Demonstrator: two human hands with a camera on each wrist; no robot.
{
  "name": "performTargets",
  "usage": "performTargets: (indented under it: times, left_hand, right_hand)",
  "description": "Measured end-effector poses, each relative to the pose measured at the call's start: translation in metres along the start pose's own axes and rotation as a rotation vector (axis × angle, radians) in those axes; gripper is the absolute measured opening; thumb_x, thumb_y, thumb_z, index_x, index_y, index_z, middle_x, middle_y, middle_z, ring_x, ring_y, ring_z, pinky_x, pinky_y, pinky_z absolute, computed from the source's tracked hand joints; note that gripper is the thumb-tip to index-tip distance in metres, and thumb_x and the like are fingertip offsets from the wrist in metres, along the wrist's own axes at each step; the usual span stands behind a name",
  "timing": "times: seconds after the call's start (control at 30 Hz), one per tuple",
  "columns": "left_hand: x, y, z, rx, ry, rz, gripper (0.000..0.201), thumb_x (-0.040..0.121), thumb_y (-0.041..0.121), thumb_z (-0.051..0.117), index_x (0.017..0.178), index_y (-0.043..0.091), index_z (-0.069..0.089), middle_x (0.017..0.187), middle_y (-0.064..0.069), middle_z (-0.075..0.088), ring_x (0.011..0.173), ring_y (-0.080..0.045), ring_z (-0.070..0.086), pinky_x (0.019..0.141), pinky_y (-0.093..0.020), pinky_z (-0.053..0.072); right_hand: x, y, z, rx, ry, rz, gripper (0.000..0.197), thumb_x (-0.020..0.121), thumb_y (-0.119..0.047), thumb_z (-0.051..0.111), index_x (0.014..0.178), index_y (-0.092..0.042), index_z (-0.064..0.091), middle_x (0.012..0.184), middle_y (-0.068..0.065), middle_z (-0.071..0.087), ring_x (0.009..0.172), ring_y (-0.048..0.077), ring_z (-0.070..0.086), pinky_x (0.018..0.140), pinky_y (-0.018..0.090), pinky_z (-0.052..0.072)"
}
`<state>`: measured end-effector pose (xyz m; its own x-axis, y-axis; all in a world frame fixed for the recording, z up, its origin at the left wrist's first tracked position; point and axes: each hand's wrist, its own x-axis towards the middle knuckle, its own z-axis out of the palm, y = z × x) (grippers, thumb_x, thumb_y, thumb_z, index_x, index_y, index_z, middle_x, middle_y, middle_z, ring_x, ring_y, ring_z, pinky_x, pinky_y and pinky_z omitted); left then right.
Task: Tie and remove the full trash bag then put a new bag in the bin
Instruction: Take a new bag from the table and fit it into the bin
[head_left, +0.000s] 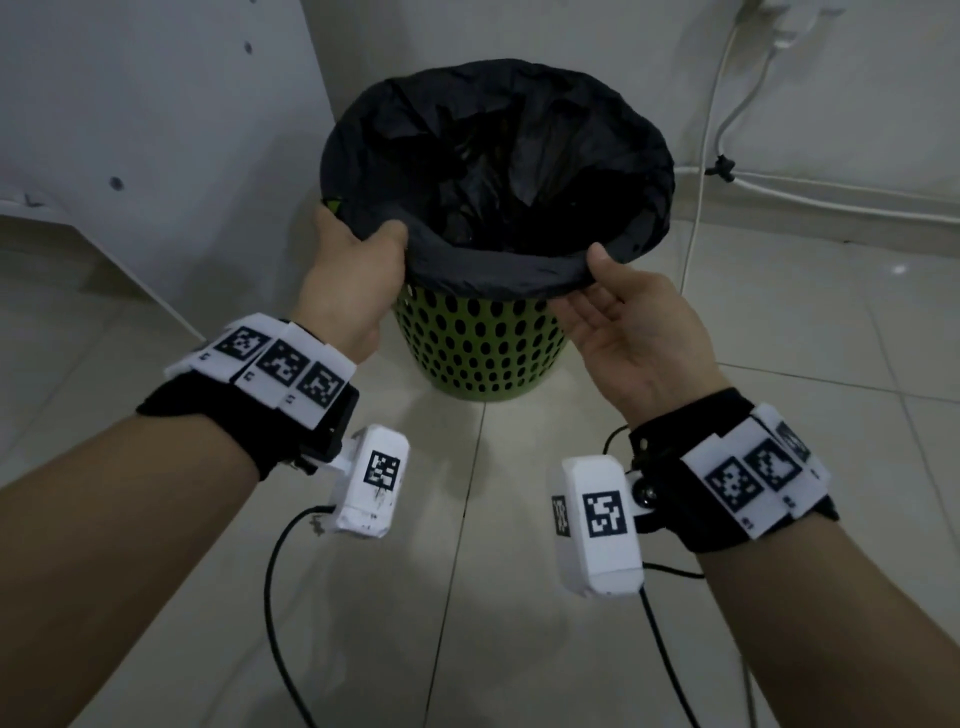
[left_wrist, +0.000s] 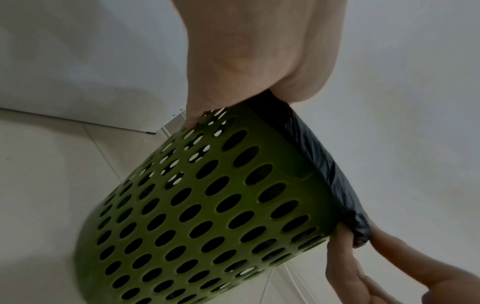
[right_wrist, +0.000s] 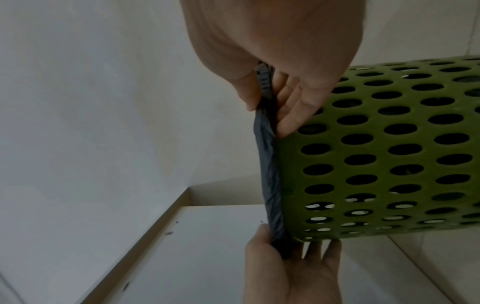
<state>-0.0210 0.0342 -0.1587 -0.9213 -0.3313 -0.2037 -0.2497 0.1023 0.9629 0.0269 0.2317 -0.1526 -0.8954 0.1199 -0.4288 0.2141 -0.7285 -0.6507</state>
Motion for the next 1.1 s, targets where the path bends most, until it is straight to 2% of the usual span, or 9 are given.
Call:
performTargets:
  times: [0.13,0.23,0.37,0.43,0.57,0.63,0.77,0.93,1.1]
  left_hand:
    - [0.002,-0.003,0.001,0.015,-0.005,0.017,0.090,0.078,0.044,0.054,0.158,0.030,0.014,0.153,0.002,0.043,0.132,-0.025,0.048,0.113,-0.045,0.042]
    - [-0.003,-0.007,0.002,-0.114,0.016,0.012,0.107,0.074,0.053,0.067,0.159,0.030,0.006,0.158,0.003,0.038,0.138,-0.020,0.045,0.116,-0.042,0.039]
    - [-0.012,-0.010,0.005,-0.172,0.022,0.057,0.089,0.085,0.016,0.060,0.158,0.026,0.010,0.153,0.000,0.043,0.131,-0.019,0.050,0.112,-0.042,0.044]
    - [-0.009,-0.010,0.003,-0.162,0.012,0.082,0.081,0.085,0.007,0.054,0.156,0.024,0.018,0.146,-0.001,0.048,0.123,-0.016,0.054,0.110,-0.043,0.047]
    - [-0.006,-0.006,0.002,-0.133,0.006,0.084,0.075,0.089,0.005,0.050,0.155,0.024,0.019,0.142,0.001,0.050,0.118,-0.014,0.055,0.108,-0.041,0.049]
    - [-0.005,-0.003,0.001,-0.123,0.001,0.090,0.074,0.089,0.004,0.050,0.155,0.024,0.022,0.138,0.002,0.051,0.114,-0.011,0.056,0.106,-0.040,0.050]
    - [0.000,-0.003,-0.006,-0.107,-0.025,0.102,0.071,0.084,0.002,0.052,0.149,0.020,0.033,0.133,0.001,0.056,0.115,-0.017,0.059,0.101,-0.044,0.053]
    - [0.005,-0.009,-0.016,-0.131,-0.036,0.121,0.077,0.076,-0.001,0.056,0.148,0.016,0.036,0.129,-0.002,0.061,0.116,-0.019,0.063,0.097,-0.047,0.056]
    - [0.006,-0.006,-0.025,-0.043,-0.029,0.321,0.077,0.086,-0.011,0.049,0.155,0.010,0.023,0.148,-0.009,0.049,0.130,-0.015,0.054,0.103,-0.025,0.050]
  right_hand:
    - [-0.004,0.004,0.002,0.015,0.002,-0.012,0.027,0.095,-0.002,0.059,0.122,0.000,0.060,0.113,0.016,0.072,0.096,0.027,0.073,0.083,0.037,0.061]
    - [-0.010,0.020,0.007,-0.019,-0.023,0.009,0.028,0.096,-0.006,0.060,0.124,-0.003,0.059,0.117,0.017,0.071,0.100,0.031,0.072,0.083,0.040,0.061]
    - [-0.012,0.025,0.005,-0.132,0.039,0.028,0.038,0.089,-0.029,0.073,0.119,-0.007,0.065,0.112,0.015,0.071,0.096,0.030,0.073,0.078,0.044,0.062]
    - [-0.007,0.009,0.002,-0.092,0.108,-0.024,0.028,0.089,-0.022,0.073,0.112,-0.007,0.066,0.111,0.014,0.072,0.093,0.028,0.073,0.078,0.043,0.062]
    - [0.001,-0.005,0.002,-0.068,0.112,-0.035,0.017,0.091,-0.003,0.065,0.109,-0.001,0.064,0.113,0.018,0.072,0.099,0.031,0.072,0.083,0.043,0.061]
    - [0.001,-0.004,-0.001,-0.097,0.090,-0.013,0.020,0.093,-0.009,0.065,0.112,-0.002,0.064,0.111,0.017,0.072,0.097,0.032,0.073,0.080,0.044,0.062]
    - [0.012,-0.024,-0.013,-0.137,0.103,-0.035,0.042,0.091,-0.041,0.067,0.121,-0.012,0.066,0.107,0.010,0.074,0.097,0.030,0.072,0.078,0.045,0.061]
    - [0.027,-0.041,-0.021,-0.190,0.066,-0.026,0.035,0.099,-0.026,0.057,0.125,-0.003,0.061,0.122,0.017,0.069,0.107,0.033,0.069,0.081,0.046,0.061]
    - [0.026,-0.020,-0.028,-0.189,0.044,-0.041,0.027,0.104,-0.018,0.048,0.119,0.000,0.061,0.114,0.017,0.071,0.099,0.032,0.069,0.080,0.047,0.061]
